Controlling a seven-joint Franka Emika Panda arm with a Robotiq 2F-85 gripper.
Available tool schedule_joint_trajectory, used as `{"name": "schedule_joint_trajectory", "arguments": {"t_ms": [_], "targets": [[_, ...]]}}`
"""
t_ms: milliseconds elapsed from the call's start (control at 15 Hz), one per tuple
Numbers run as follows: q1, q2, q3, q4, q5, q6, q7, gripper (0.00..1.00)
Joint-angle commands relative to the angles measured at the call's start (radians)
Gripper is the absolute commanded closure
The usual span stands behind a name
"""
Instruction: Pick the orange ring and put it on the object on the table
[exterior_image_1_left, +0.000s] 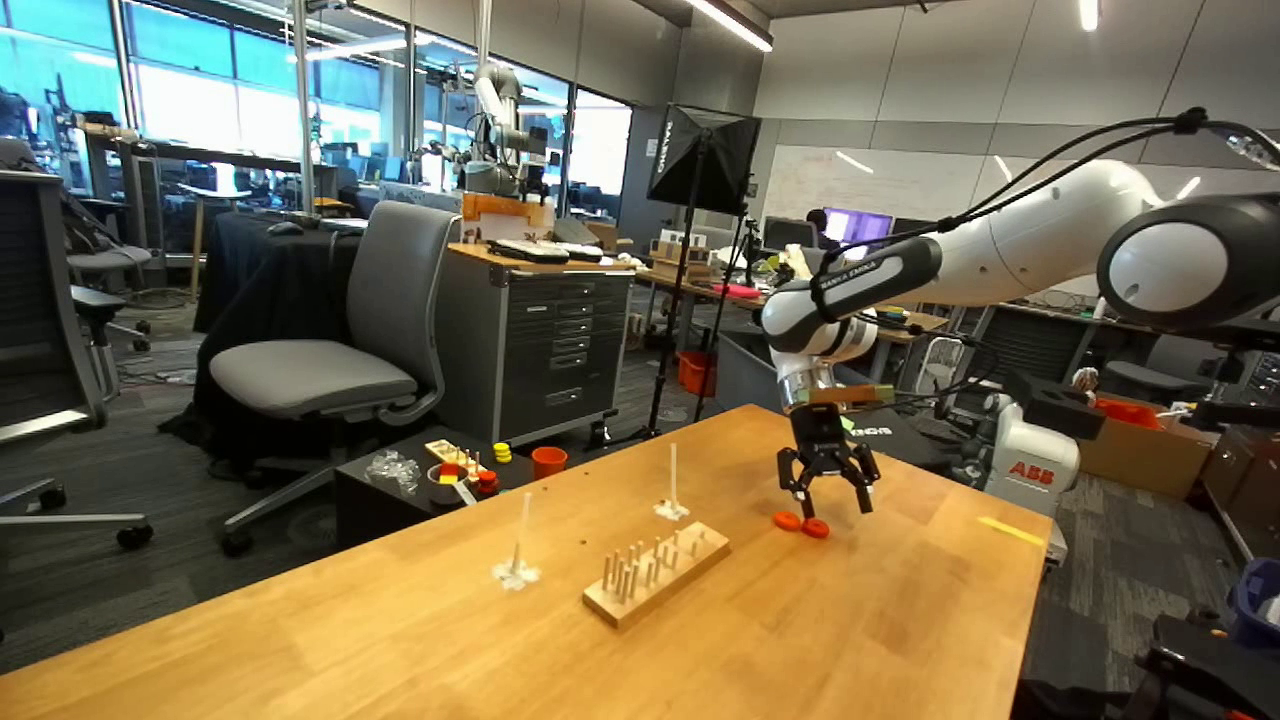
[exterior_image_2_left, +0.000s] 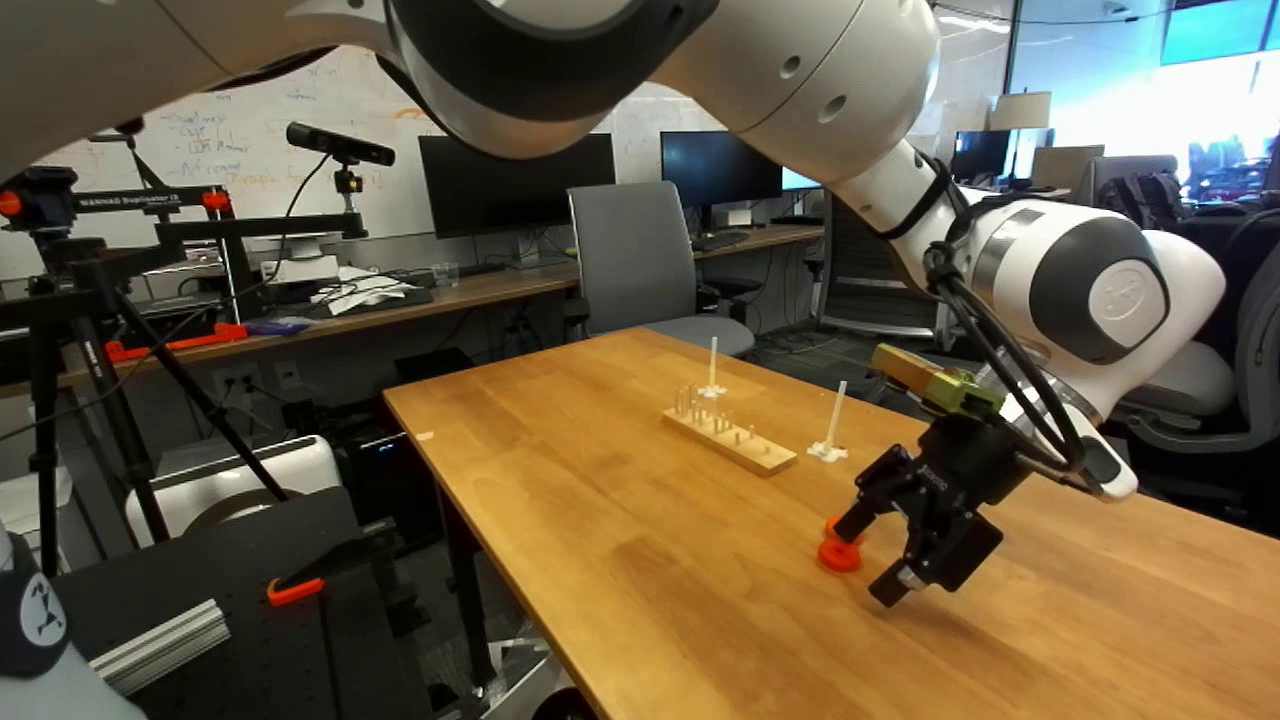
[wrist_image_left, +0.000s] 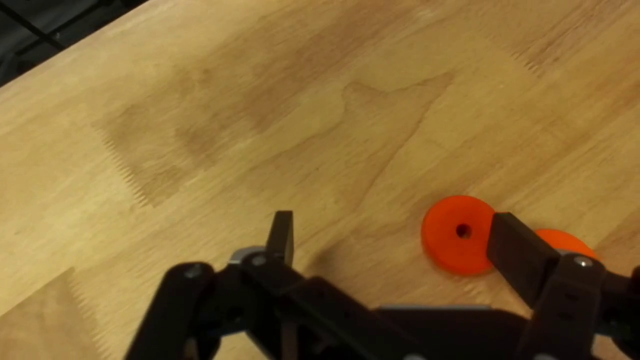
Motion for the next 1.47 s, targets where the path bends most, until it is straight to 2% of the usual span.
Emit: {"name": "schedule_joint_trajectory", "arguments": {"t_ms": [0, 733, 1400], "targets": [[-0.017, 0.019, 0.006, 0.053, 0.003, -0.044, -0.026, 0.0], [-0.034, 0.099, 0.002, 0.151, 0.01, -0.082, 0.013, 0.0], [-0.152, 0.116, 0.019, 0.264, 0.136, -0.077, 0.128, 0.0]]}}
